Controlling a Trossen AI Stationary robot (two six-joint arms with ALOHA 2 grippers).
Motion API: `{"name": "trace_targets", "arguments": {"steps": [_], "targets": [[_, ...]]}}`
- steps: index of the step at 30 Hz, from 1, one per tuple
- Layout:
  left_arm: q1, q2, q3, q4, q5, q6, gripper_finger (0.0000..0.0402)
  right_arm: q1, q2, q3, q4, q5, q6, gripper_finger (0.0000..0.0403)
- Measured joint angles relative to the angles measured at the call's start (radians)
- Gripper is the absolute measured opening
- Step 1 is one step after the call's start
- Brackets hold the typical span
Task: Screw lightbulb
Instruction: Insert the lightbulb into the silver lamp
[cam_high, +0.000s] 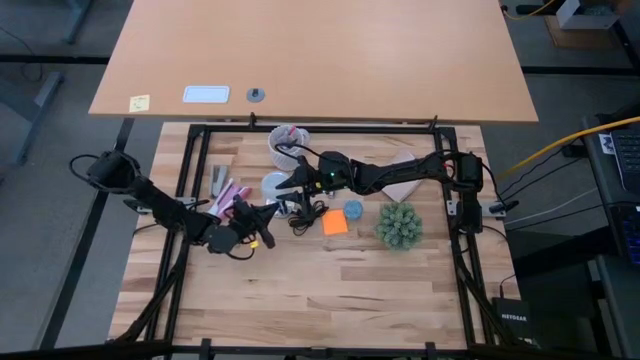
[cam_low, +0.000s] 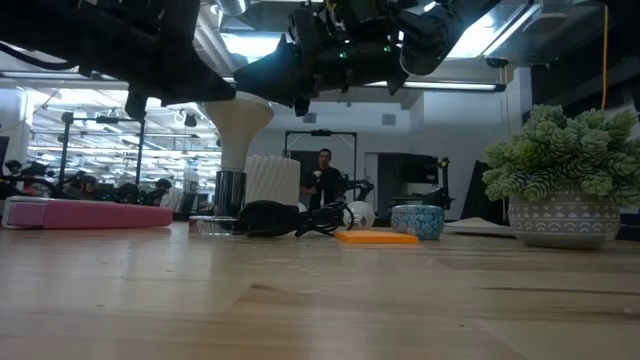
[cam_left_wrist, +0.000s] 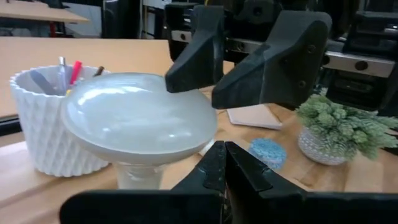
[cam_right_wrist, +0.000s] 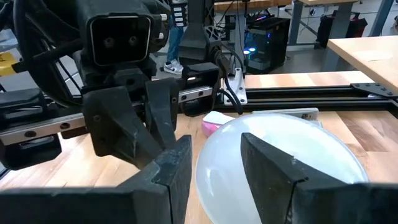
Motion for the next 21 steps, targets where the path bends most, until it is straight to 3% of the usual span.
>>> {"name": "trace_targets", "arguments": {"steps": [21], "targets": [[-0.017, 0.0, 0.0, -0.012, -0.228, -0.01, 0.0, 0.0, 0.0, 0.0, 0.0, -0.002, -0.003, 0.0143]]}}
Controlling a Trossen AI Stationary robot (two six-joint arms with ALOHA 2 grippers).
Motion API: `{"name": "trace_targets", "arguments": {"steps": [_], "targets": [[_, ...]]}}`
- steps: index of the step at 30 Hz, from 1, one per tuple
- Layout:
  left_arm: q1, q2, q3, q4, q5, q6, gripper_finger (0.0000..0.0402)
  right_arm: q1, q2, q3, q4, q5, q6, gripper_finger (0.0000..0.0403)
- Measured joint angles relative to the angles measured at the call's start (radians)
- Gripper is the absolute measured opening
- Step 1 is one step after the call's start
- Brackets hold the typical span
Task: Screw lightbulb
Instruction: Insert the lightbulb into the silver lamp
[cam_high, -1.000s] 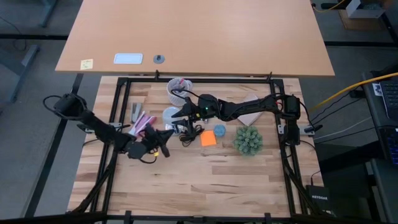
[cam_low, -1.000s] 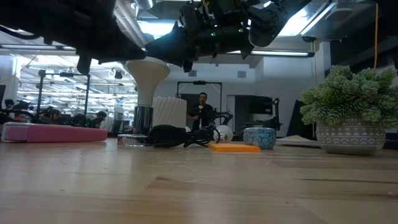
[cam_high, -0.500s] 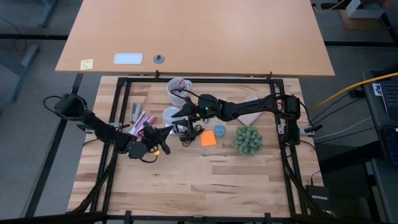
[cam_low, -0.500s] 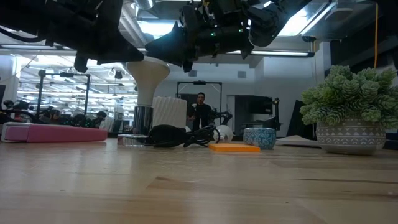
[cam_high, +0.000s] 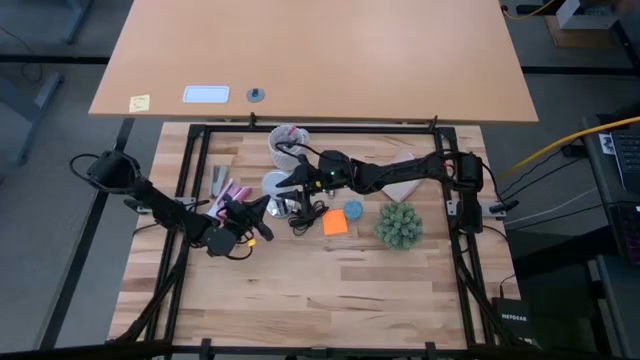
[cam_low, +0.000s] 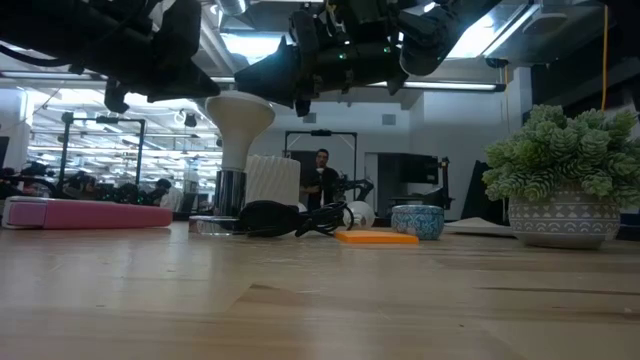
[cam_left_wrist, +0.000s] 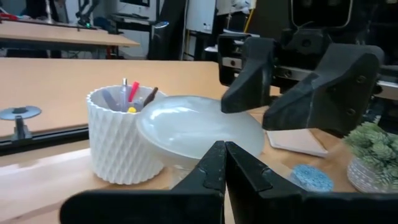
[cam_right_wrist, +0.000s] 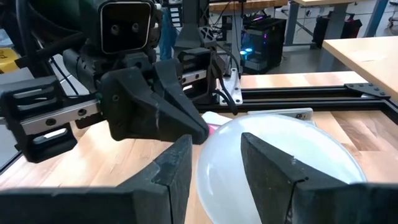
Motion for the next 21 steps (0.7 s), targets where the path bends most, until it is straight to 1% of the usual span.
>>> {"name": "trace_targets", "arguments": {"steps": [4, 10, 16, 21], "targets": [[0.0, 0.0, 0.0, -0.011, -0.012, -0.003, 0.0, 0.003, 0.0, 0.0, 0.0, -0.008, 0.0, 0.0143], [0.0, 0.0, 0.0, -0.025, -0.065, -0.002, 0.0, 0.02, 0.0, 0.0, -0.001, -0.007, -0.004, 0.0143], [0.001, 0.0, 0.0, -0.047, -0.091, -0.003, 0.0, 0.032, 0.0, 0.0, -0.003, -0.006, -0.008, 0.0143], [0.003, 0.0, 0.0, -0.061, -0.155, 0.003, 0.0, 0.033, 0.001, -0.001, 0.002, 0.005, -0.008, 0.0143]]}}
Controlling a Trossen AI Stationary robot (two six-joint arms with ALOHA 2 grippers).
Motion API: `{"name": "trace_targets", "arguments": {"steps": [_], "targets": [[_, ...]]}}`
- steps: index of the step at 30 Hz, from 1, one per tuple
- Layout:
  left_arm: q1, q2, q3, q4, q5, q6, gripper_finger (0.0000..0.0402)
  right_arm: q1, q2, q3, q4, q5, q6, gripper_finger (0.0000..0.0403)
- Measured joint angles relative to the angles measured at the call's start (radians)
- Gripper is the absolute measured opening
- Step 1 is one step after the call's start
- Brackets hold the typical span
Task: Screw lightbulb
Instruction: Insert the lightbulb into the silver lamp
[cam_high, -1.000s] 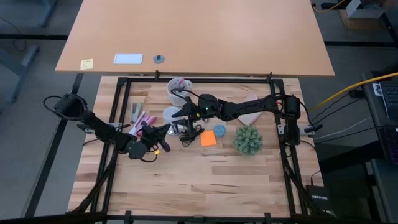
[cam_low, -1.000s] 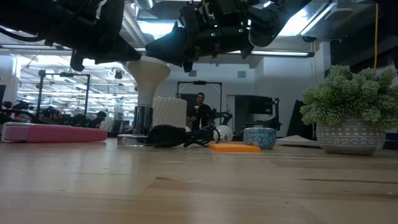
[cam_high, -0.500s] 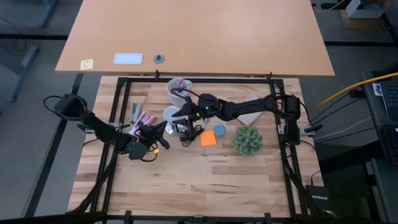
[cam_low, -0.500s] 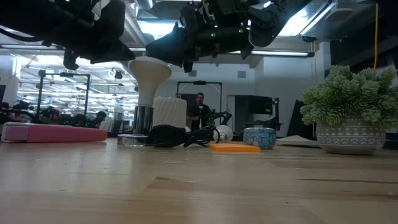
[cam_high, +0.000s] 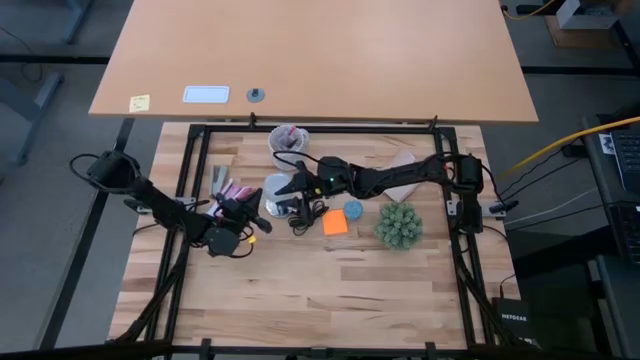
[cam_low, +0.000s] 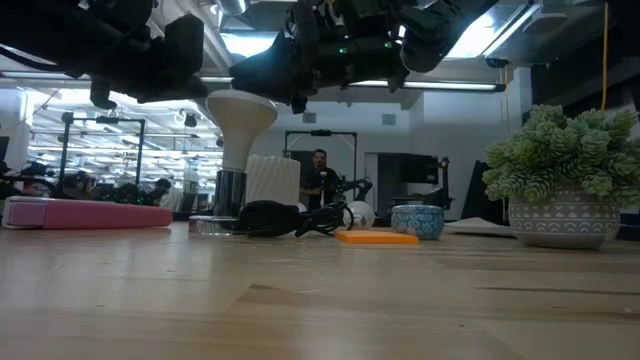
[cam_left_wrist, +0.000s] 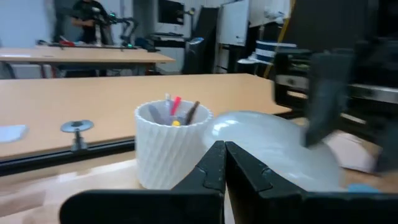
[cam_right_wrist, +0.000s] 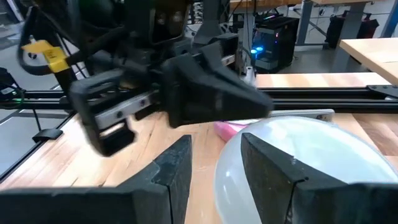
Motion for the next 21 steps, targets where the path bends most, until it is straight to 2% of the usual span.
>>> {"name": "trace_targets", "arguments": {"steps": [5, 12, 21], "targets": [[-0.009, -0.008, 0.0, 0.004, -0.019, 0.033, 0.0, -0.001, 0.0, 0.0, 0.003, 0.019, 0.0, 0.0143], [-0.069, -0.042, 0.0, 0.107, -0.017, 0.163, 0.0, 0.0, 0.0, 0.0, 0.011, 0.058, -0.001, 0.0143], [-0.139, -0.044, 0.0, 0.145, 0.06, 0.208, 0.0, -0.001, 0.003, -0.002, 0.047, 0.086, 0.0, 0.0143]]}}
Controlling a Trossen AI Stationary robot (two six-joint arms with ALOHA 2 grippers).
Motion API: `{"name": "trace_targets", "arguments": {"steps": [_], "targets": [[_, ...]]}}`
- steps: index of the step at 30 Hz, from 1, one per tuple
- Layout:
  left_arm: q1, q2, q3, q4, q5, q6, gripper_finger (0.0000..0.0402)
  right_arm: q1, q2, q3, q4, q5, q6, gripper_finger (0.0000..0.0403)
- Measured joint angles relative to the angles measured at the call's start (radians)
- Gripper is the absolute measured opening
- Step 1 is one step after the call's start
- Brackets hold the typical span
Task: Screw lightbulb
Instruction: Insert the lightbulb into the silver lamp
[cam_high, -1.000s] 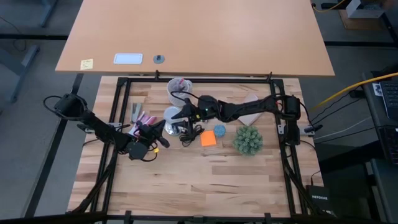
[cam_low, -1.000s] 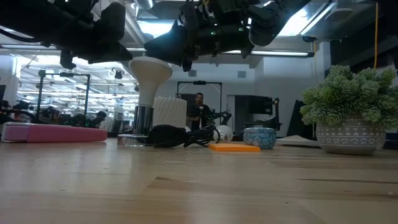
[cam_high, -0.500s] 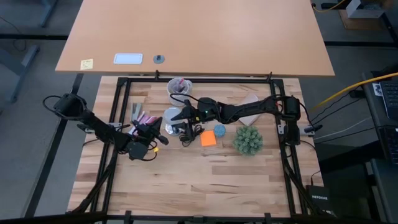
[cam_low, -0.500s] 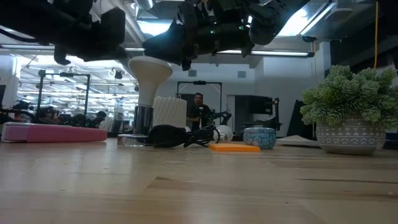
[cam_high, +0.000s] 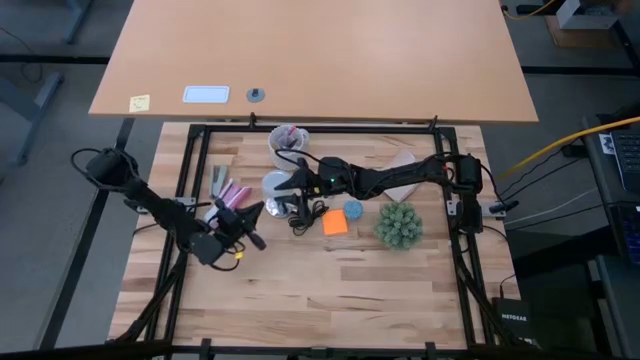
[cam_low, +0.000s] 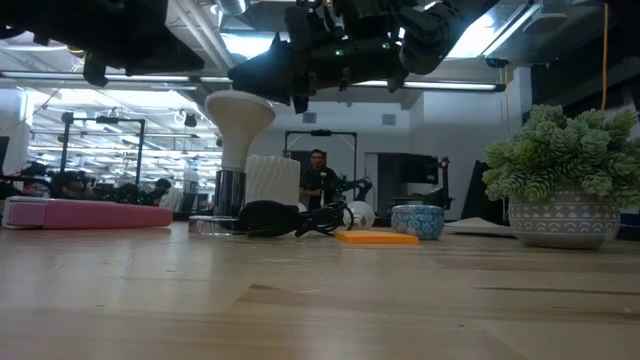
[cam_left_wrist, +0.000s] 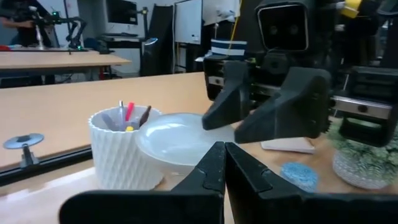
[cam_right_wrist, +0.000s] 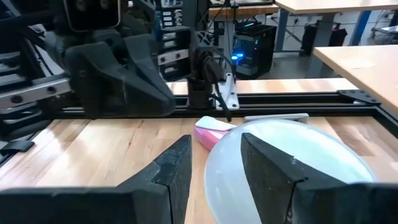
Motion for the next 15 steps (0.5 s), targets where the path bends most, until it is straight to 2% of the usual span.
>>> {"name": "trace_targets", "arguments": {"steps": [5, 11, 15], "targets": [[-0.006, 0.0, 0.0, 0.001, 0.018, -0.002, 0.0, 0.0, 0.0, 0.0, 0.004, 0.003, 0.0, 0.0143], [0.024, 0.0, 0.0, -0.002, 0.136, -0.024, 0.0, 0.007, 0.0, 0.0, 0.006, 0.009, 0.0, 0.0143], [0.061, -0.001, 0.0, -0.072, 0.191, -0.104, 0.0, 0.023, 0.0, 0.0, 0.006, 0.04, -0.023, 0.0143]]}}
